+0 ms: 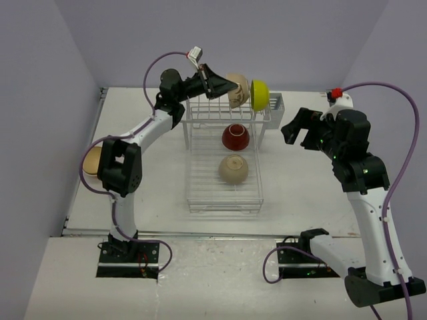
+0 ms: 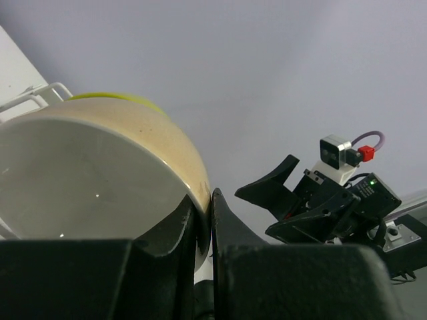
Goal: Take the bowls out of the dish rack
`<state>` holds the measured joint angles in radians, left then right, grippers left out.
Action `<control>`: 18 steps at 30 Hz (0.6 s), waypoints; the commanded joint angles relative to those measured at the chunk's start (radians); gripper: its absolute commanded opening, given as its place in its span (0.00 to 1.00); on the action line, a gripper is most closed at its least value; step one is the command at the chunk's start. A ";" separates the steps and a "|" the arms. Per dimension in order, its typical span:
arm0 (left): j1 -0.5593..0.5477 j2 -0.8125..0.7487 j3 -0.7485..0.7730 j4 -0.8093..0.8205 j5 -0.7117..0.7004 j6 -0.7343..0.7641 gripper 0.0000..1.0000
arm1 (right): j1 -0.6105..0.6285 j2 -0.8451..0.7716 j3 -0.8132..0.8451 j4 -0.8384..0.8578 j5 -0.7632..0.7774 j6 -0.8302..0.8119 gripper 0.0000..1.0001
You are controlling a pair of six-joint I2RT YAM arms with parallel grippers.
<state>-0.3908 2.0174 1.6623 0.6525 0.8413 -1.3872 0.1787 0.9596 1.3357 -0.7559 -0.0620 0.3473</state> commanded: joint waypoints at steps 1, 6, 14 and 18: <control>0.029 -0.075 0.017 0.220 -0.013 -0.078 0.00 | 0.004 -0.004 0.003 0.004 0.008 -0.010 0.99; 0.038 -0.082 0.024 0.277 -0.016 -0.140 0.00 | 0.004 -0.007 0.002 0.003 0.011 -0.010 0.99; 0.050 -0.058 0.068 0.528 -0.048 -0.334 0.00 | 0.004 -0.001 0.000 0.007 0.001 -0.002 0.99; 0.122 -0.111 0.079 0.494 -0.015 -0.317 0.00 | 0.004 -0.001 0.000 0.006 0.001 -0.004 0.99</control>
<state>-0.3355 2.0106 1.6783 1.0073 0.8440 -1.6672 0.1787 0.9600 1.3346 -0.7559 -0.0628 0.3477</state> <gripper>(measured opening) 0.096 0.990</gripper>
